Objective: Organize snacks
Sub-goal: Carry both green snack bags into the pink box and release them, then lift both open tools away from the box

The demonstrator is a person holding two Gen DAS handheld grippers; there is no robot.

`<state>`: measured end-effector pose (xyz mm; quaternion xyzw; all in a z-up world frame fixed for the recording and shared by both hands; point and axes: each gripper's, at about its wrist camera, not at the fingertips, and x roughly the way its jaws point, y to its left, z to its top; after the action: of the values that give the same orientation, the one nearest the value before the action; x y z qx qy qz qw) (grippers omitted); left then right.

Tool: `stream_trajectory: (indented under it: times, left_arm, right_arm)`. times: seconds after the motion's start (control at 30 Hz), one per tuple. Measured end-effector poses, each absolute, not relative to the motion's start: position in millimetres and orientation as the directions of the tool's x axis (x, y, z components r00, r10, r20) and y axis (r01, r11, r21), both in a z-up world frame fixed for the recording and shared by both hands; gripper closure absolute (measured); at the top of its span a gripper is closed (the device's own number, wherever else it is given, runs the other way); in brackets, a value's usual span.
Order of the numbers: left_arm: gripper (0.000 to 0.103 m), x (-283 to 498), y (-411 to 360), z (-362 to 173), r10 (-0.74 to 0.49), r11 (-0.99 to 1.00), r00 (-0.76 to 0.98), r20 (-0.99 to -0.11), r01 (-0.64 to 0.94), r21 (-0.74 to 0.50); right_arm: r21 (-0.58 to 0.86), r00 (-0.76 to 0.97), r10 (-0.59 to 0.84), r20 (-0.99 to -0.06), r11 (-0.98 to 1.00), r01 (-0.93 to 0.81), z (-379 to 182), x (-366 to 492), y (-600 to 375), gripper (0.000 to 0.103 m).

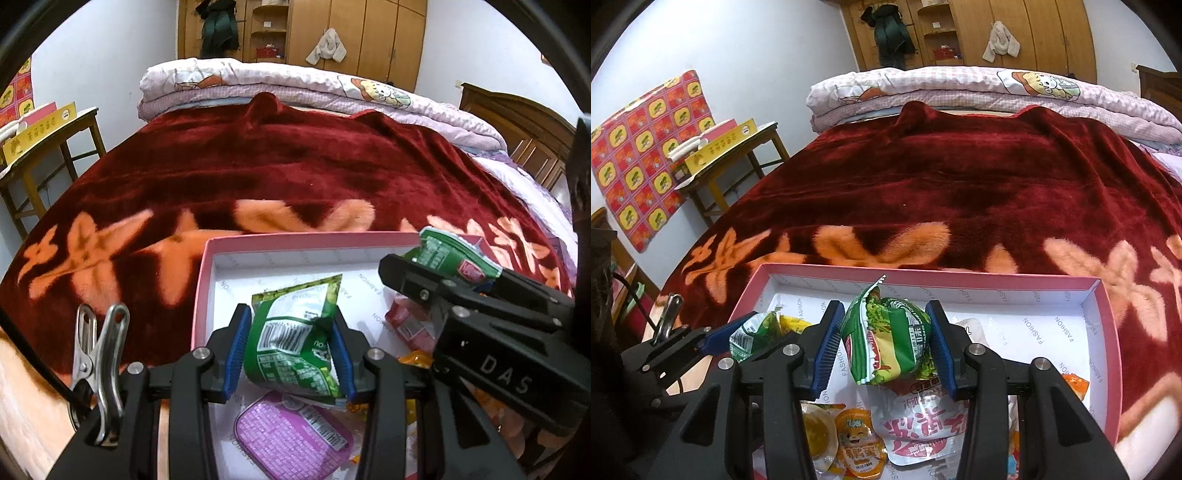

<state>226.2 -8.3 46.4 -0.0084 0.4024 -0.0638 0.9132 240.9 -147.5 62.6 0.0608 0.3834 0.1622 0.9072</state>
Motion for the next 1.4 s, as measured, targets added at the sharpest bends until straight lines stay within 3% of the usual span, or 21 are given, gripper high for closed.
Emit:
stream_trajectory:
  times: [0.37,0.57,0.8,1.0,1.4]
  left_arm:
    - [0.053,229.1,-2.0,41.5,-0.119,0.993,0.668,-0.734,0.087,-0.081]
    - [0.048,229.4,-7.4,39.2,-0.107,0.993,0.668,-0.737,0.107,-0.048]
    - [0.044,228.5,-13.5,37.8,-0.101,0.992,0.664,-0.741,0.125,-0.024]
    - [0.033,222.1,-15.2,40.9,-0.114,0.992,0.658,-0.745,0.120,-0.046]
    - [0.029,183.9,-17.6,68.2,-0.136,0.990,0.690,-0.711,0.124,-0.069]
  right_arm:
    - [0.221,0.651,0.329,-0.684,0.944,-0.245,57.0,244.3,-147.7,0.052]
    - [0.239,0.655,0.341,-0.674,0.940,-0.242,60.7,240.2,-152.0,0.033]
    - [0.275,0.675,0.364,-0.642,0.931,-0.240,70.1,229.8,-160.9,0.025]
    - [0.288,0.695,0.369,-0.617,0.928,-0.237,78.5,215.4,-168.6,0.020]
    - [0.311,0.709,0.382,-0.592,0.921,-0.236,88.9,175.5,-182.7,0.019]
